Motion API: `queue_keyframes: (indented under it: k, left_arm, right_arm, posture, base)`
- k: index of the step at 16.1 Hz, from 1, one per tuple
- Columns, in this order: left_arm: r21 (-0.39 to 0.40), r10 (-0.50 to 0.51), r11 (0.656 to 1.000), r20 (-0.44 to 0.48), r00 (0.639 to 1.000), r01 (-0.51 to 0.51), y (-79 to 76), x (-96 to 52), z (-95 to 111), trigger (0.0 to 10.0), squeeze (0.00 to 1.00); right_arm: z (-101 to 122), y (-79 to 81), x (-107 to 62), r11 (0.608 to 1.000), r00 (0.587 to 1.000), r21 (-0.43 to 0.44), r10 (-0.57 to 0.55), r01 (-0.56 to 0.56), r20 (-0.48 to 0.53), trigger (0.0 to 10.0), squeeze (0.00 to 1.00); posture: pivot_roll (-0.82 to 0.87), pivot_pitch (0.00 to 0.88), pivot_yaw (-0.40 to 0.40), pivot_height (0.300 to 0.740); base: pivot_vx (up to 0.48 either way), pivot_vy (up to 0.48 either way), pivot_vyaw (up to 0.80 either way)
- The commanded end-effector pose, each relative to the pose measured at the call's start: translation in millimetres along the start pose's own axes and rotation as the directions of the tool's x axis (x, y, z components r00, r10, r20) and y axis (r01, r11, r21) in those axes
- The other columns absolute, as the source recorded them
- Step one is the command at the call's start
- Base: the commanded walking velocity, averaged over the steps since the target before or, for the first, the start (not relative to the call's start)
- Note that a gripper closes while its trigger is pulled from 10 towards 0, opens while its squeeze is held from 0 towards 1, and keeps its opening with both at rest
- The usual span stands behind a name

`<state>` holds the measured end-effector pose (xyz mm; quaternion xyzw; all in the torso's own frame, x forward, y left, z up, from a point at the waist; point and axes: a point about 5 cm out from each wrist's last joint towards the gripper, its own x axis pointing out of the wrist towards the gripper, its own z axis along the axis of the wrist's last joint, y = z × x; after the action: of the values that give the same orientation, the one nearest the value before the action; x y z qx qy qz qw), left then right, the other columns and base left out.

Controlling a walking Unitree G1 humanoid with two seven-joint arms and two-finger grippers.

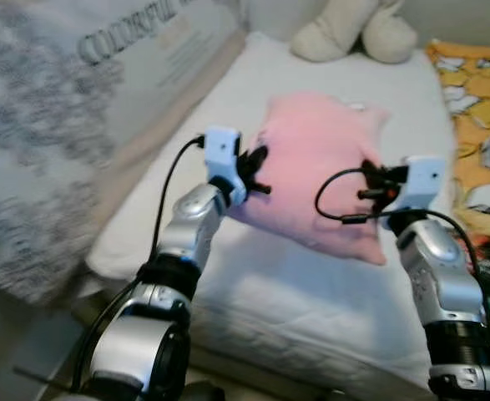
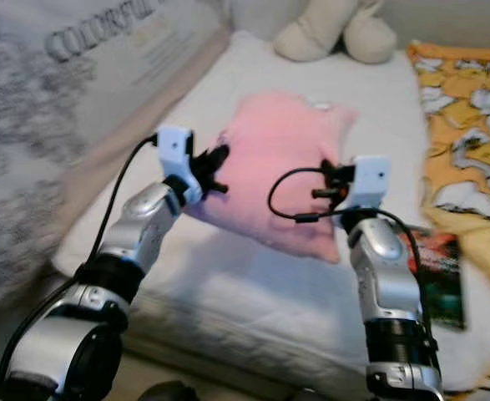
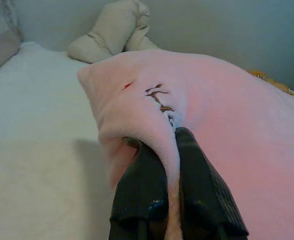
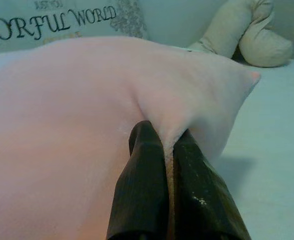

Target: Clean up the room

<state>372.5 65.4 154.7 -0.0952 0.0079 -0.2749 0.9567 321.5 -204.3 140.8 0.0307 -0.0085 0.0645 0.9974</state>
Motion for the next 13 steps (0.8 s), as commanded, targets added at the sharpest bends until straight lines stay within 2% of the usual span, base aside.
queue_keyframes:
  k: [1,7,12,13]
  left_arm:
    - [0.026,0.038,0.999,0.036,0.999,-0.039,13.8,-2.8,10.9,0.0,0.0]
    - [0.023,0.019,1.0,0.0,1.0,-0.019,18.4,0.6,10.2,0.0,0.0]
    - [0.005,0.018,1.0,-0.01,1.0,-0.018,12.9,6.4,7.5,0.0,0.0]
    - [0.003,0.015,1.0,-0.008,1.0,-0.015,10.7,8.3,8.1,0.0,0.0]
  right_arm:
    - [7.4,-0.8,1.3,1.0,0.999,-0.015,-0.011,0.011,0.037,0.0,0.0]
    - [0.7,1.3,-3.0,1.0,0.999,-0.01,-0.019,0.019,0.036,0.0,0.0]
    - [-2.5,-3.2,-6.8,0.999,0.999,-0.019,-0.029,0.03,0.029,0.0,0.0]
    - [-0.8,-5.0,-6.4,0.999,0.999,-0.022,-0.033,0.034,0.033,0.0,0.0]
  posture:
    - [-0.09,0.0,0.053,0.74]
    - [-0.12,0.0,0.08,0.74]
    - [-0.14,0.0,0.083,0.74]
    - [-0.14,0.0,0.084,0.74]
  base:
    - [0.0,0.48,0.0]
    - [0.0,0.476,0.0]
    - [0.0,0.478,0.0]
    - [0.0,0.0,0.0]
